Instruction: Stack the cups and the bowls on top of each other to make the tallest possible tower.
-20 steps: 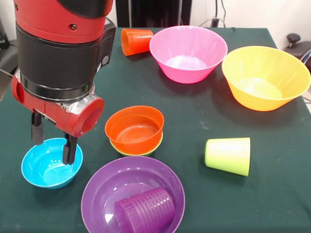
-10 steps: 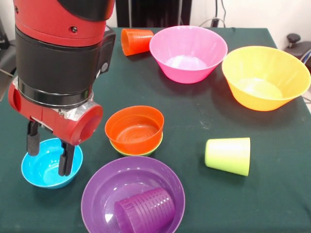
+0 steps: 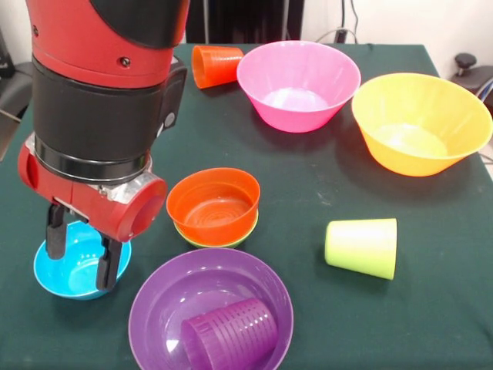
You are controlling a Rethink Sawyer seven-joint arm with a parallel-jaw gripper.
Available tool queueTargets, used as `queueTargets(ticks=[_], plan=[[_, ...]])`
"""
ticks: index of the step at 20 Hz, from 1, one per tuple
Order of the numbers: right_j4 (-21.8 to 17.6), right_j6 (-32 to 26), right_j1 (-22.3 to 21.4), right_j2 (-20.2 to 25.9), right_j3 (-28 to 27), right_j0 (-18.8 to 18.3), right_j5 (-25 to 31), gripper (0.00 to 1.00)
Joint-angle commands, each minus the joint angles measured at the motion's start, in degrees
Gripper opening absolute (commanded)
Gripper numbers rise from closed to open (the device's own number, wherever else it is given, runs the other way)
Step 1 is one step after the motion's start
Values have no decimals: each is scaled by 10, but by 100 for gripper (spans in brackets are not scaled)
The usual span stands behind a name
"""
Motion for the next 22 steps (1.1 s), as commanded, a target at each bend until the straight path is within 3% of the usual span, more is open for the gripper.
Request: queueTargets(ticks=[1, 22], plan=[[-17, -97, 15, 71, 59, 13, -29, 100], [-18, -94, 10, 85, 92, 10, -71, 100]])
